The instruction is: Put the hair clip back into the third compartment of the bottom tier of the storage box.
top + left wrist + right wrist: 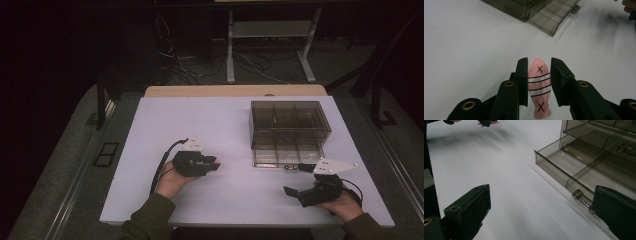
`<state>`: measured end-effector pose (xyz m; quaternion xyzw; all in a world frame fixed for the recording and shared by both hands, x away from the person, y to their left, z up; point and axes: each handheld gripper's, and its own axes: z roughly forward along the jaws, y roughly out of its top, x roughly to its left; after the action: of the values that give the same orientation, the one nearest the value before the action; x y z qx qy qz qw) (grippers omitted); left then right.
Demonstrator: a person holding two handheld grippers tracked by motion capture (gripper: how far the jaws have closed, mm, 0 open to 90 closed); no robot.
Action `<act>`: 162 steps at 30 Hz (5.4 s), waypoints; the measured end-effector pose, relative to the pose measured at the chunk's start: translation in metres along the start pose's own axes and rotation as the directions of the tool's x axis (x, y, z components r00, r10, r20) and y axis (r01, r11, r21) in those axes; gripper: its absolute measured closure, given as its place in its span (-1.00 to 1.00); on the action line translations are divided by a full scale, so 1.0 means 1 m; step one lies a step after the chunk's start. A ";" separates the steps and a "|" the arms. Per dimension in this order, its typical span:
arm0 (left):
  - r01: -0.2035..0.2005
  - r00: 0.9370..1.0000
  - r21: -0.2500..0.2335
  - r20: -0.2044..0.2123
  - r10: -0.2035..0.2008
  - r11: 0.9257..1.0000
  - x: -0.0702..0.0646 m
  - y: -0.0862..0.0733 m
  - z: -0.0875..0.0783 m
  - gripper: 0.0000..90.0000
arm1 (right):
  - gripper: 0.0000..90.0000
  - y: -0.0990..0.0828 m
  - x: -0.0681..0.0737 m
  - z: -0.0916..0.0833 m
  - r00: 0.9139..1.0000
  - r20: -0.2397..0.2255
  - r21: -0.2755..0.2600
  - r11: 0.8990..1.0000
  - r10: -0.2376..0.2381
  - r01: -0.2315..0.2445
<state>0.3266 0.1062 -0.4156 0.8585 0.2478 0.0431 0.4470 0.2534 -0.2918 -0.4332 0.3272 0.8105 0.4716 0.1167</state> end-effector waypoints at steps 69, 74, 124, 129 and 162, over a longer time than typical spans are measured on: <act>-0.106 0.975 -0.078 0.189 0.119 0.991 -0.022 0.087 0.105 0.50 | -0.97 -0.002 0.000 0.001 1.000 -0.014 0.021 1.000 -0.014 0.015; -0.120 0.970 -0.075 0.204 0.133 0.990 -0.026 0.096 0.116 0.50 | -0.97 -0.002 0.001 0.001 1.000 -0.018 0.023 1.000 -0.014 0.014; -0.182 0.940 -0.090 0.277 0.200 0.979 -0.062 0.157 0.220 0.49 | -0.96 -0.002 0.001 0.001 0.999 -0.027 0.020 1.000 -0.020 0.021; -0.188 0.937 -0.085 0.284 0.205 0.978 -0.067 0.160 0.228 0.49 | -0.96 -0.002 0.001 0.001 0.999 -0.029 0.018 1.000 -0.020 0.021; -0.185 0.938 -0.090 0.280 0.203 0.979 -0.073 0.164 0.212 0.36 | -0.96 -0.001 0.002 0.000 0.999 -0.034 0.021 0.999 -0.031 0.032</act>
<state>0.3886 -0.1644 -0.4015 0.8615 0.0928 -0.0304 0.4983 0.2515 -0.2909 -0.4342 0.3076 0.8223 0.4666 0.1069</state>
